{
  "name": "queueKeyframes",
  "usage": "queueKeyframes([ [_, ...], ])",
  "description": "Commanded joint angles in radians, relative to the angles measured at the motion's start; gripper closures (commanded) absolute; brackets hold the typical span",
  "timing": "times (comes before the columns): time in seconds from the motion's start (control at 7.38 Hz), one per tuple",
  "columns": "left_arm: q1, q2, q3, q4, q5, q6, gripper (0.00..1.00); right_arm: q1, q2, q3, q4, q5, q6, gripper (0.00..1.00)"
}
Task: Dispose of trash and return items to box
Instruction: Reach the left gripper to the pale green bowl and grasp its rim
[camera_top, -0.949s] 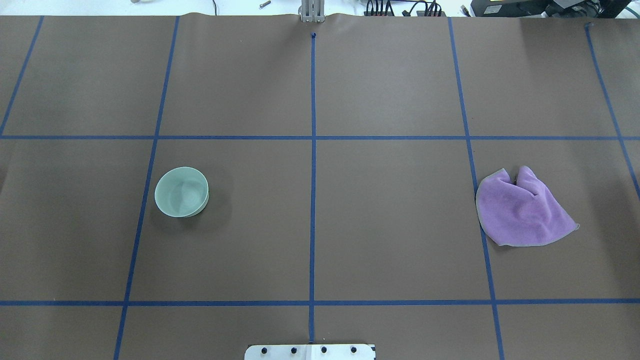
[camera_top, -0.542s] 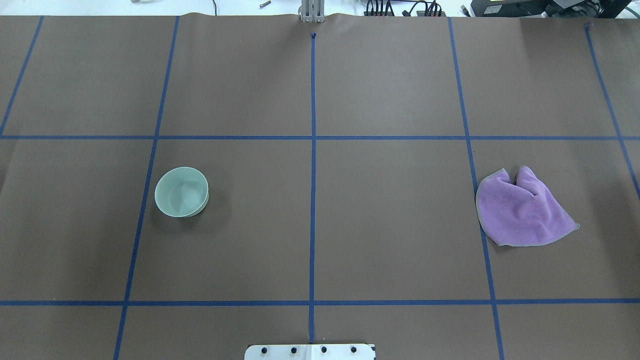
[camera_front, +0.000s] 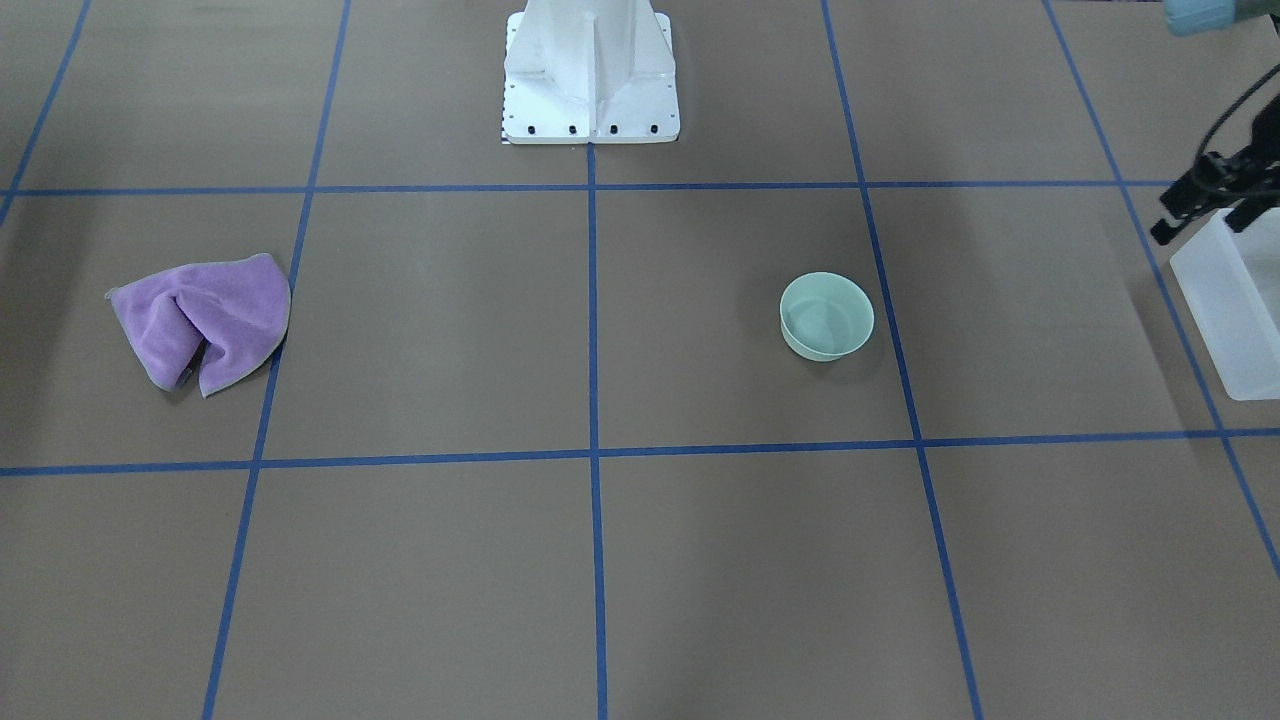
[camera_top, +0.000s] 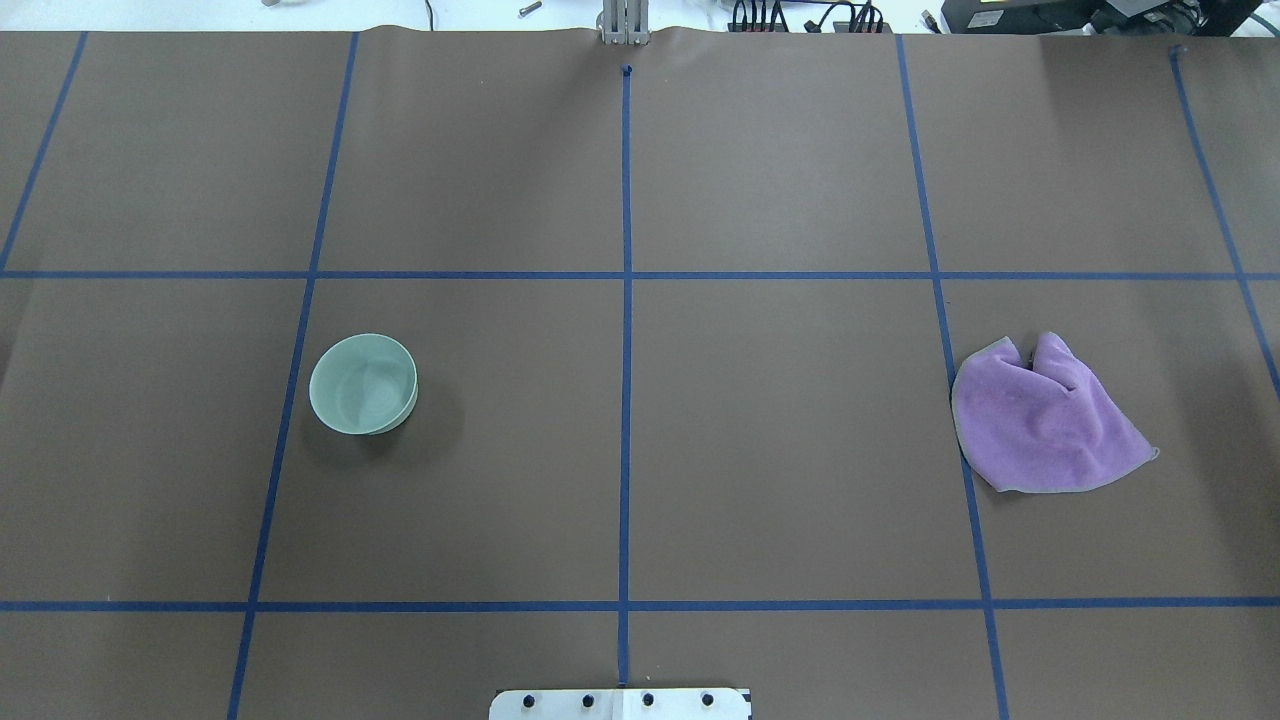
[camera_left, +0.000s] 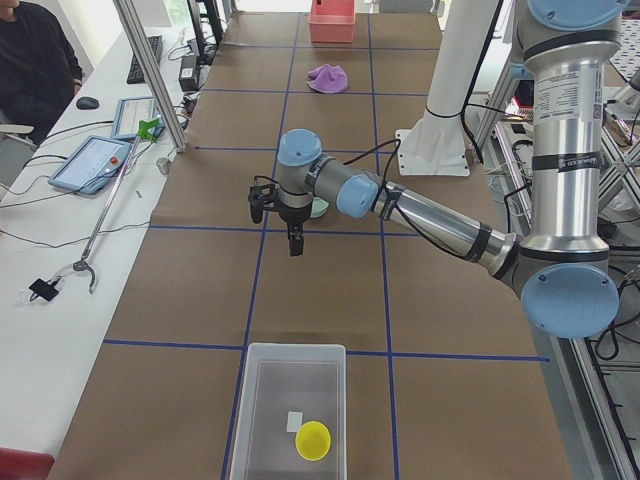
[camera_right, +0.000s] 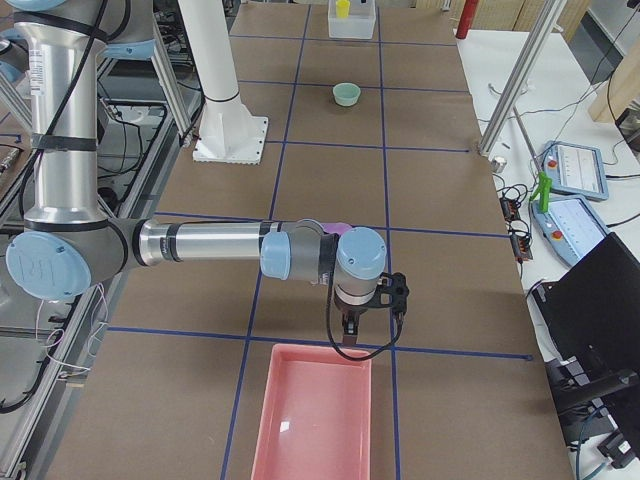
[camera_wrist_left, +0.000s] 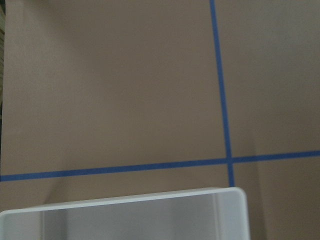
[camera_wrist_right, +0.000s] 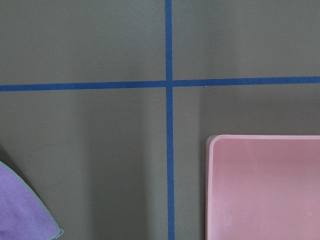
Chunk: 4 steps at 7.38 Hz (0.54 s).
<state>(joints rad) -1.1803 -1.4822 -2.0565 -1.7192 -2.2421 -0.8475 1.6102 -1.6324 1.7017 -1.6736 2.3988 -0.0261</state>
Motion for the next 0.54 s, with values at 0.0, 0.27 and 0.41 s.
queueKeyframes([
  [0.0,0.260,-0.025,0.001,-0.154,0.135,-0.334,0.02,-0.003,0.002,-0.001,0.000,0.000,0.000,0.00],
  [0.27,0.406,-0.217,0.135,-0.172,0.261,-0.512,0.02,-0.007,0.003,-0.001,-0.002,-0.001,0.002,0.00],
  [0.41,0.463,-0.230,0.175,-0.251,0.274,-0.585,0.02,-0.010,0.005,-0.004,-0.002,-0.001,0.002,0.00],
])
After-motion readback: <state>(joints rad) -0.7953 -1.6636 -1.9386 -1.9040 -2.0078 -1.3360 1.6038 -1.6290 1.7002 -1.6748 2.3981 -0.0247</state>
